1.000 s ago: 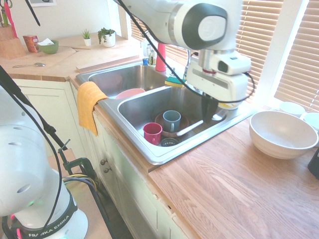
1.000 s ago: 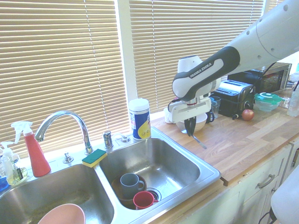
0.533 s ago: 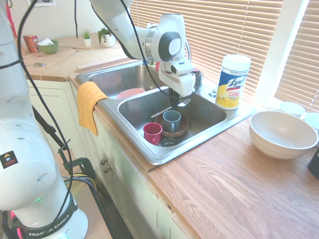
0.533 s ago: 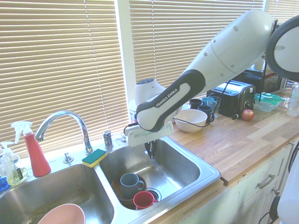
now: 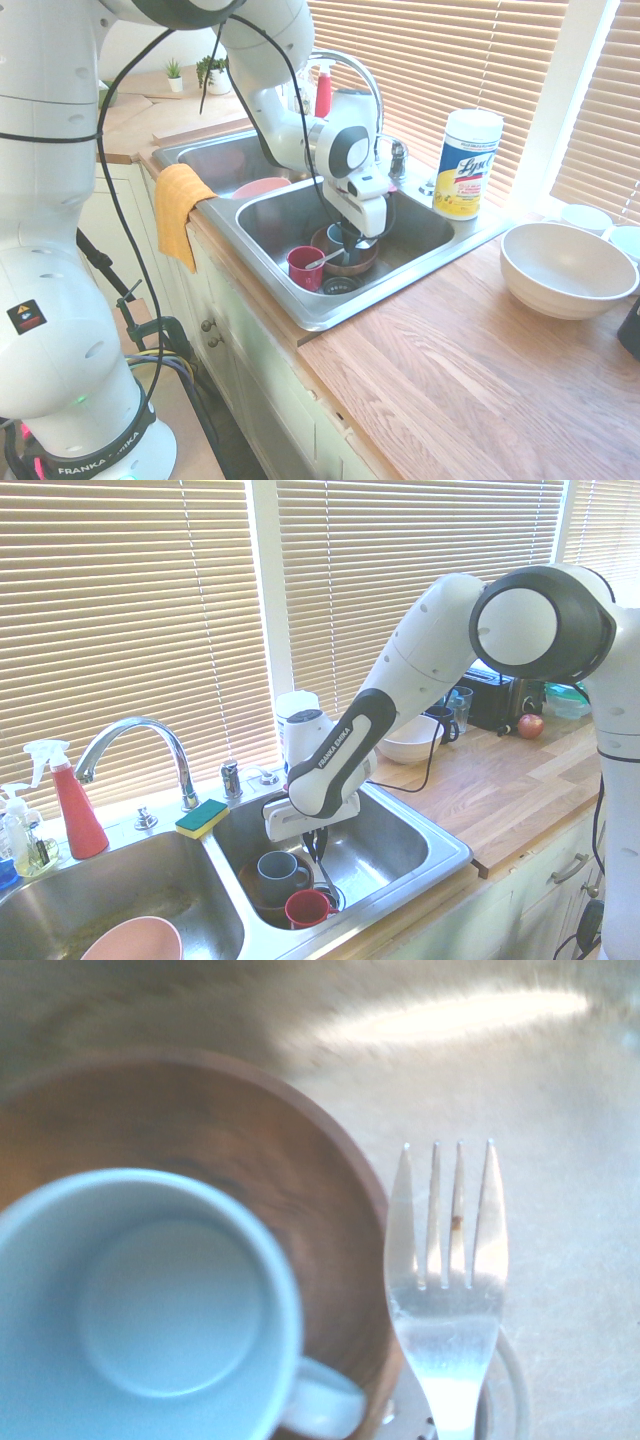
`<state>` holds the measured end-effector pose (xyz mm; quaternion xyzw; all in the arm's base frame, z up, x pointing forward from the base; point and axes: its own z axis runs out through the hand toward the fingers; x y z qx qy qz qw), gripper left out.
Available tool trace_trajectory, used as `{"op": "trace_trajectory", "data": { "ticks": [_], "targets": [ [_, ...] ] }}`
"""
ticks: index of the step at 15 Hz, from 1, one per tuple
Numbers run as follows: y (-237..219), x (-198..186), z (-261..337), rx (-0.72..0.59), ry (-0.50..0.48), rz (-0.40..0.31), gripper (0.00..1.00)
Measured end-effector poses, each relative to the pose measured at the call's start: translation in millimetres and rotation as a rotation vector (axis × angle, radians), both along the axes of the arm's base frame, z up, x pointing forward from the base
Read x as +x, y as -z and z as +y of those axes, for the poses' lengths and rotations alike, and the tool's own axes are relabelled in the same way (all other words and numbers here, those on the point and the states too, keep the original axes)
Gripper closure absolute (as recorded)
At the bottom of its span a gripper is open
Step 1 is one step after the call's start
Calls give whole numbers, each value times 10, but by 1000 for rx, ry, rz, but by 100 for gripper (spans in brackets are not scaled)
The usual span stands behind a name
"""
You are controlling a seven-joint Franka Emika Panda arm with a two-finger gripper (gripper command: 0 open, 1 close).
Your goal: Put the fork into the sink
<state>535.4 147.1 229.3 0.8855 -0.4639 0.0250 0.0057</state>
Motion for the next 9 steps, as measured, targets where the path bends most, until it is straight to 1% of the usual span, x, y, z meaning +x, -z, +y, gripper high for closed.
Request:
{"op": "trace_trajectory", "data": {
  "ticks": [9],
  "targets": [
    [498,14,-241,9,0,47,100]
  ]
}}
